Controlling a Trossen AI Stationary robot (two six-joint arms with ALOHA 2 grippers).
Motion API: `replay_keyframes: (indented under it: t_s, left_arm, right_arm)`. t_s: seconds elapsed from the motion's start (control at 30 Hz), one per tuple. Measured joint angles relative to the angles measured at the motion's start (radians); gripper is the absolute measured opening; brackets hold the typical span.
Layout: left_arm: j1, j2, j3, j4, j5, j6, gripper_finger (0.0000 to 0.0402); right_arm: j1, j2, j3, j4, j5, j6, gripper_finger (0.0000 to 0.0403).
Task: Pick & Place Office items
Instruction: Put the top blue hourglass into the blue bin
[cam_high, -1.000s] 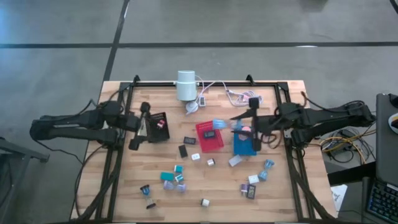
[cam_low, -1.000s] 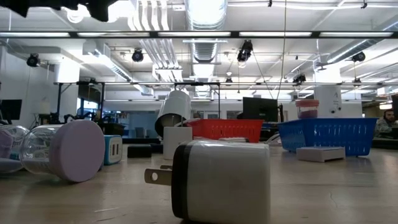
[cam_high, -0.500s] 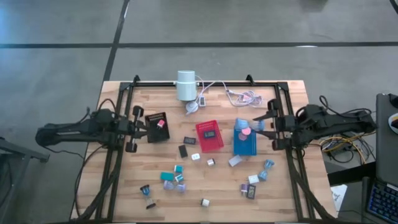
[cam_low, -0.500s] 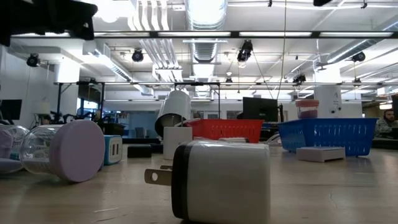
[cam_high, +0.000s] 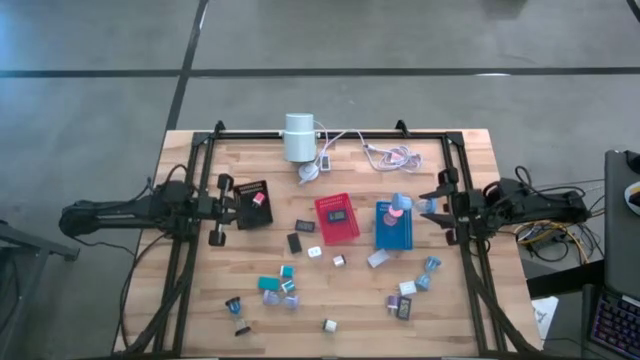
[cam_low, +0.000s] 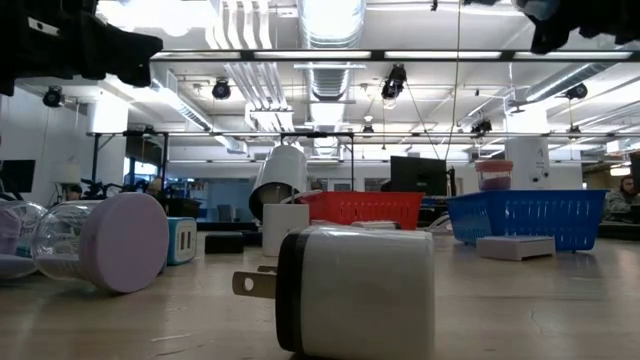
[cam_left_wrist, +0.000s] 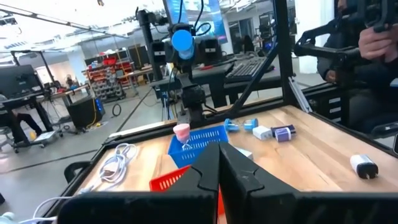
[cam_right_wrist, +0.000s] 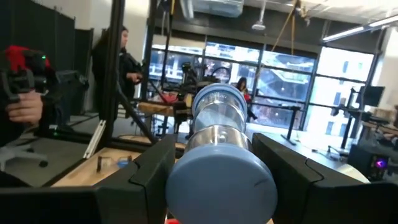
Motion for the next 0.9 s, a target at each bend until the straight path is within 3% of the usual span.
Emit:
replay_keyframes:
  t_s: [0.33,0.9]
  left_arm:
    - [0.000,0.000,0.000,0.007,-0.002,0.000,0.0007]
    - [0.000,0.000,0.000,0.007,-0.002,0.010,0.0009]
  right_arm:
    - [0.000,-0.116,-0.122,0.059,0.056,0.060,0.0188]
    - [-0.041,-0.122,-0.189,0.033,0.107,0.104,0.0188]
